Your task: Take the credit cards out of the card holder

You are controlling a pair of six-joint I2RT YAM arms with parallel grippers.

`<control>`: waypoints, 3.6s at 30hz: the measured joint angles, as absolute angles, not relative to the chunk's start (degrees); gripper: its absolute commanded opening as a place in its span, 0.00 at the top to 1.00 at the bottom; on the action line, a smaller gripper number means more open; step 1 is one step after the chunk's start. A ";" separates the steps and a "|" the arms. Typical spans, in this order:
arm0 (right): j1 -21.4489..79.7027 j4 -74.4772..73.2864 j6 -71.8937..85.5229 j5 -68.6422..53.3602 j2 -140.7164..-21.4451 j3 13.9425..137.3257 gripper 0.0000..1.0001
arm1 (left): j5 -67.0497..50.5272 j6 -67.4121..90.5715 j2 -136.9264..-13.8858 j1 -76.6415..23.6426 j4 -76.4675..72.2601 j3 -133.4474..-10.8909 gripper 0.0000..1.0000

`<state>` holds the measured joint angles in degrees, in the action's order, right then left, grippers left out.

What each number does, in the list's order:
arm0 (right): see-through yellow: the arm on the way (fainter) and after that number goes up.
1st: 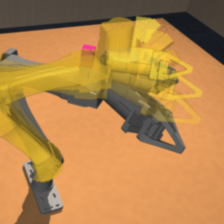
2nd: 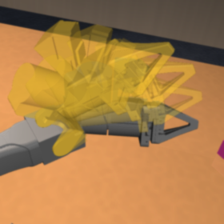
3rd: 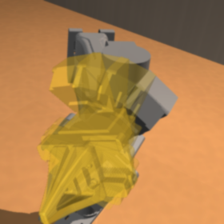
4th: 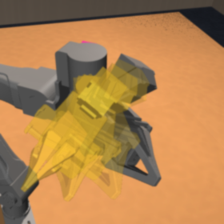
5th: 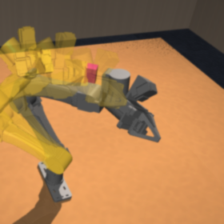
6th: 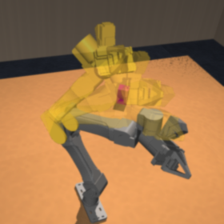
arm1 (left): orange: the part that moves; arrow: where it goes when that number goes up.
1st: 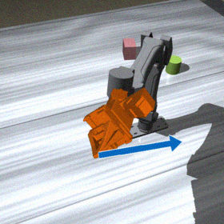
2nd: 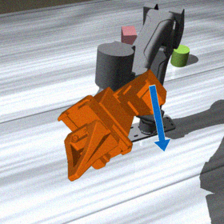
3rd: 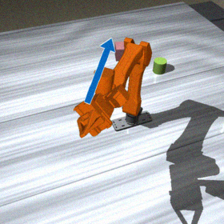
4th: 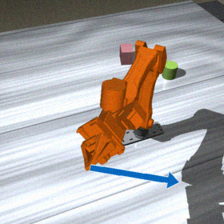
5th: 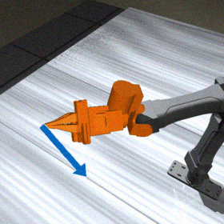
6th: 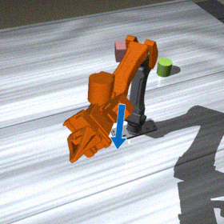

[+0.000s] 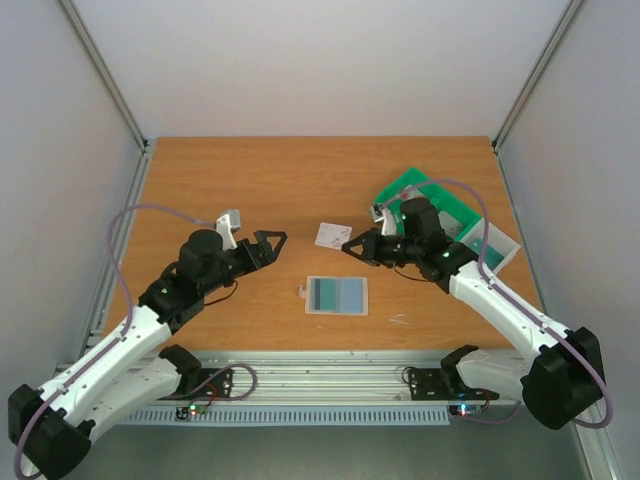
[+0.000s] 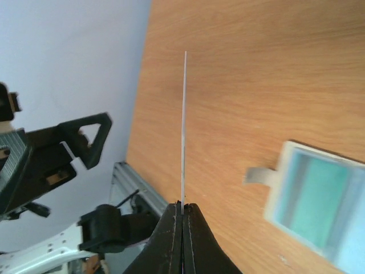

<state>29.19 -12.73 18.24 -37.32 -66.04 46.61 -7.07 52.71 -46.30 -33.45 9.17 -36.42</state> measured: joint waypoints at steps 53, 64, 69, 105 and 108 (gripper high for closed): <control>-13.10 -43.83 -1.61 -22.68 -92.42 70.06 0.99 | -12.64 35.81 -44.21 -33.45 25.78 -34.28 0.01; -14.31 -42.92 -2.17 -25.30 -97.38 72.62 0.99 | -13.21 37.21 -44.29 -33.45 25.47 -33.10 0.01; -14.35 -42.78 -2.68 -25.32 -98.65 73.97 0.98 | -13.30 37.30 -44.29 -33.45 25.47 -32.91 0.01; -15.16 -46.85 -2.24 -16.19 -107.74 79.50 0.86 | -14.06 38.59 -43.20 -33.45 25.96 -32.42 0.01; -15.18 -47.79 -1.50 -14.57 -107.96 80.16 0.85 | -14.13 38.79 -43.18 -33.45 25.96 -32.23 0.01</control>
<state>-15.18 -47.79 -1.50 -14.57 -107.96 80.16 -14.13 38.79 -43.18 -33.45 25.96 -32.23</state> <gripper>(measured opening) 0.143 0.994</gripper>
